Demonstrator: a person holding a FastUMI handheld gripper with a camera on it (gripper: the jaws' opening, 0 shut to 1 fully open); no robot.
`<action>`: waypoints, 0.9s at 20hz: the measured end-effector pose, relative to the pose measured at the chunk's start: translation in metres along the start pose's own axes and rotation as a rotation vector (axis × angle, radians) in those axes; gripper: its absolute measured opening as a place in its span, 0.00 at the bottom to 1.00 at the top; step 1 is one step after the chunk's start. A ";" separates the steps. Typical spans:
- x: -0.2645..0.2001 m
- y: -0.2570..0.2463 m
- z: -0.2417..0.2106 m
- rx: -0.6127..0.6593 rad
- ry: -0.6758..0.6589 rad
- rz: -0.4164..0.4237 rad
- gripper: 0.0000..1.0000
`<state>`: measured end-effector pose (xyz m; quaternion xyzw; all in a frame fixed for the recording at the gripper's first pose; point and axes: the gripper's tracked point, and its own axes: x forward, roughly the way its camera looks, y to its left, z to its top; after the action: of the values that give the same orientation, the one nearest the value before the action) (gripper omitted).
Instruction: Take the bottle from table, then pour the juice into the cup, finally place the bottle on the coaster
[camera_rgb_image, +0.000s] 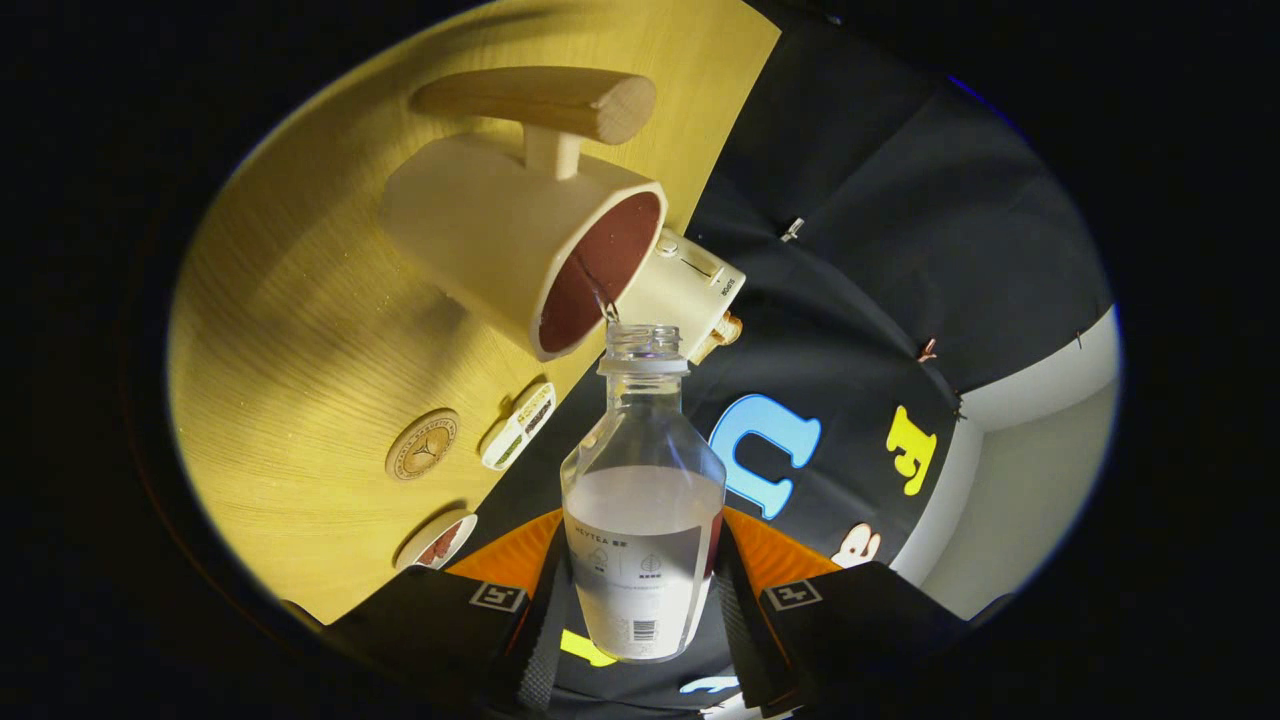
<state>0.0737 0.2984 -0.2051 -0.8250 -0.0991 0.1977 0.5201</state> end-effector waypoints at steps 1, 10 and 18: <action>0.002 -0.002 0.003 -0.013 -0.011 -0.006 0.71; 0.003 -0.005 0.004 -0.114 -0.058 -0.050 0.71; 0.004 -0.010 0.005 -0.120 -0.071 -0.064 0.71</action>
<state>0.0759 0.3085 -0.1990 -0.8437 -0.1553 0.2037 0.4717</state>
